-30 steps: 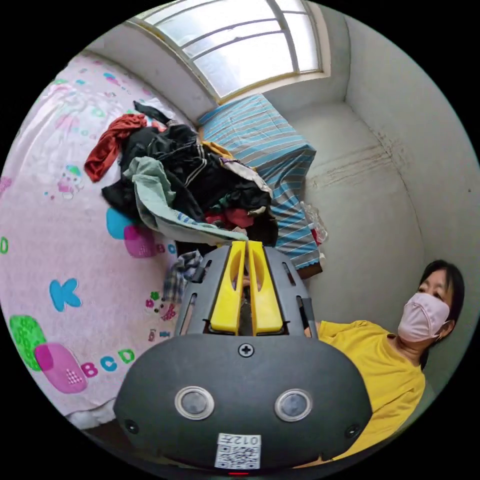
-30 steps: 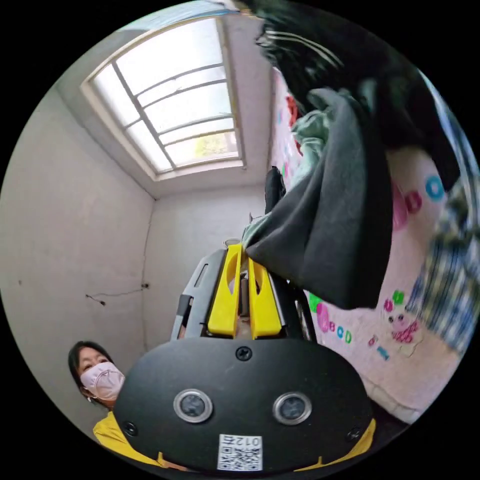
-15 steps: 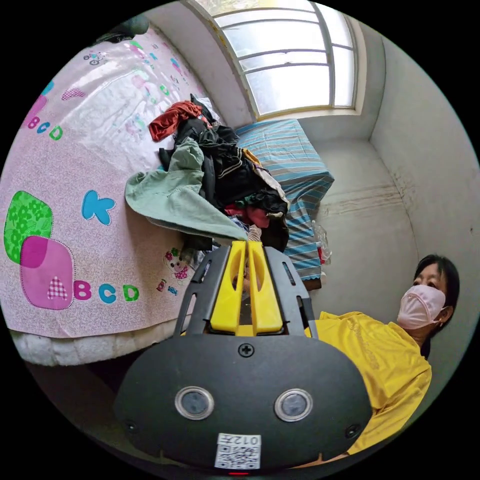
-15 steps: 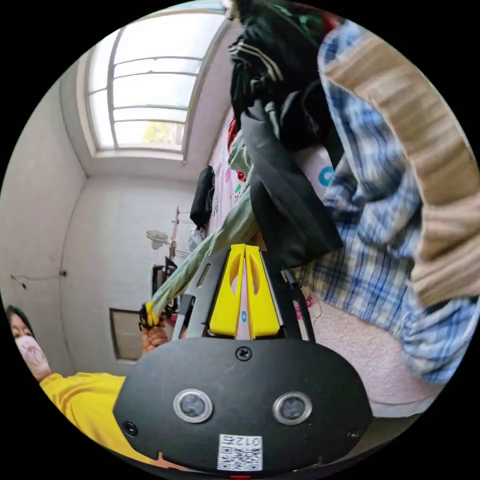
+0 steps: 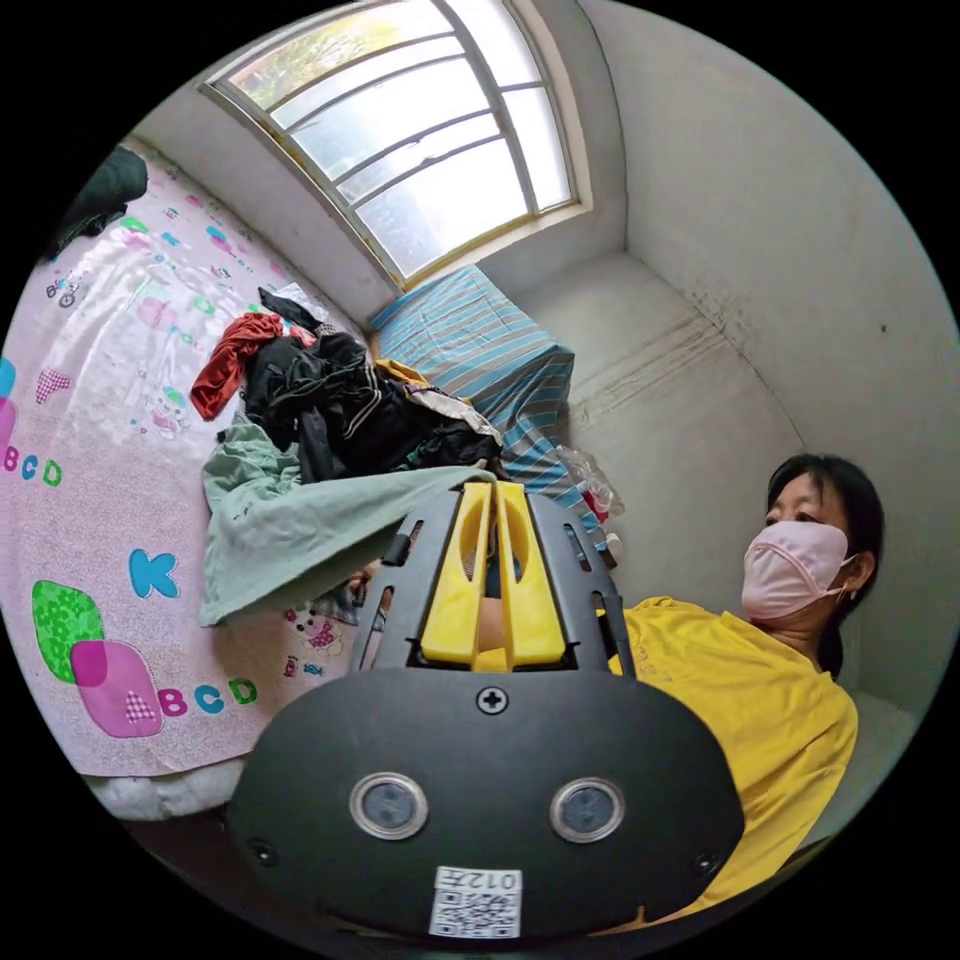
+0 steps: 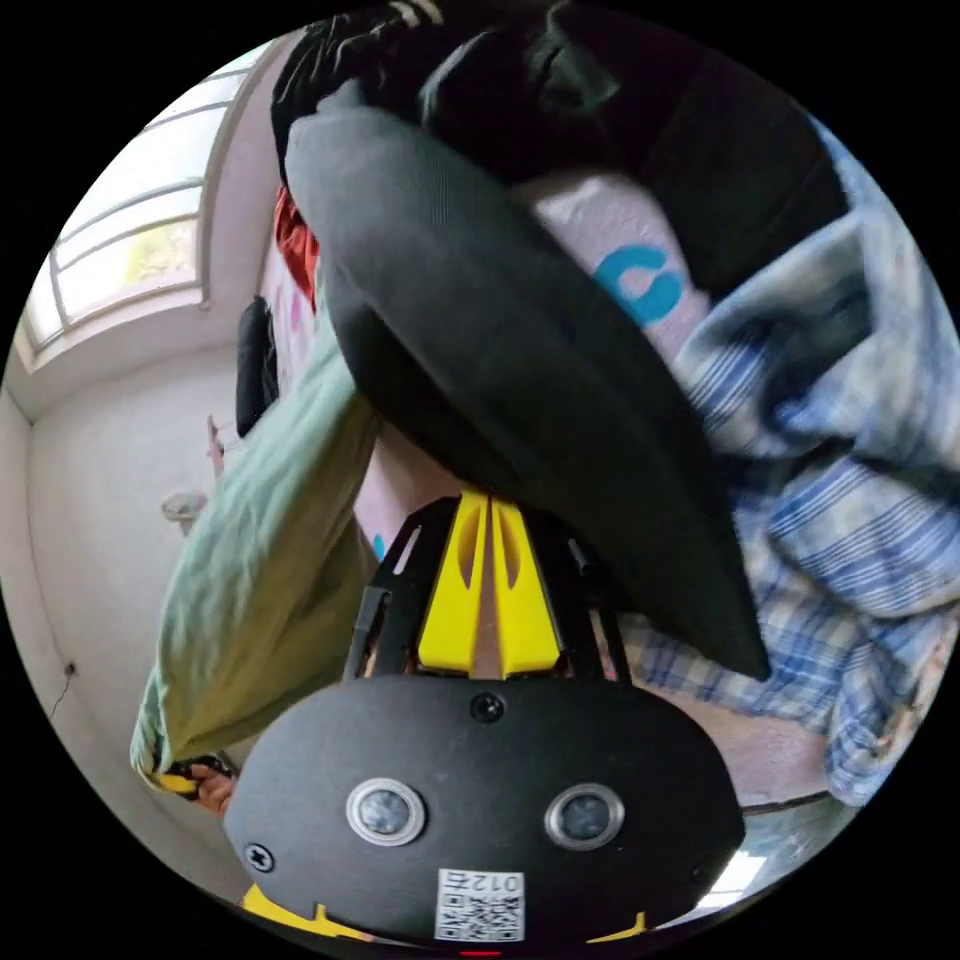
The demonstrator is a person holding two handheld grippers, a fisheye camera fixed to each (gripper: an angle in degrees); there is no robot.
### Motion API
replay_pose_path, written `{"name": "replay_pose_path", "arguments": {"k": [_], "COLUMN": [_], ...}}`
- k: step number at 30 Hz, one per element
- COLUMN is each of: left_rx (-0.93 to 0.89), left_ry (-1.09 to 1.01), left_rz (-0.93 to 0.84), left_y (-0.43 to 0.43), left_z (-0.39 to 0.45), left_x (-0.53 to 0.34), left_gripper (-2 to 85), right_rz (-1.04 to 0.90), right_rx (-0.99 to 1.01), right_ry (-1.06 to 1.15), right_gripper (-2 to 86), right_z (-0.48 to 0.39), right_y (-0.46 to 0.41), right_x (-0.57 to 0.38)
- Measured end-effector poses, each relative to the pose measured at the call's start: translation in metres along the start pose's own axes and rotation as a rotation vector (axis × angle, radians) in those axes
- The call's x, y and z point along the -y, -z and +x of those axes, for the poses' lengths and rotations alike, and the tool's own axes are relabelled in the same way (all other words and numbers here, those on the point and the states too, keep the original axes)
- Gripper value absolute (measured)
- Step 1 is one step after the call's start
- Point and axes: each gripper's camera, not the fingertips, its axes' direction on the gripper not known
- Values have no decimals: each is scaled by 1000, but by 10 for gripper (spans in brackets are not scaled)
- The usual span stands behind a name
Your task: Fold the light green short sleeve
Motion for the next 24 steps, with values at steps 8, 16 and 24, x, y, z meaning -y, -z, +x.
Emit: {"name": "replay_pose_path", "arguments": {"k": [8, 16, 24], "left_rx": [-4, 33, 305], "left_ry": [-59, -189, 37], "left_rz": [-69, -251, -294], "left_y": [23, 44, 87], "left_z": [18, 43, -1], "left_x": [-6, -47, -118], "left_gripper": [4, 4, 4], "right_rz": [558, 236, 105], "right_rx": [-296, -56, -29], "right_ry": [299, 516, 184], "right_gripper": [6, 40, 121], "right_z": [-2, 21, 94], "right_y": [177, 47, -4], "right_x": [13, -44, -12]}}
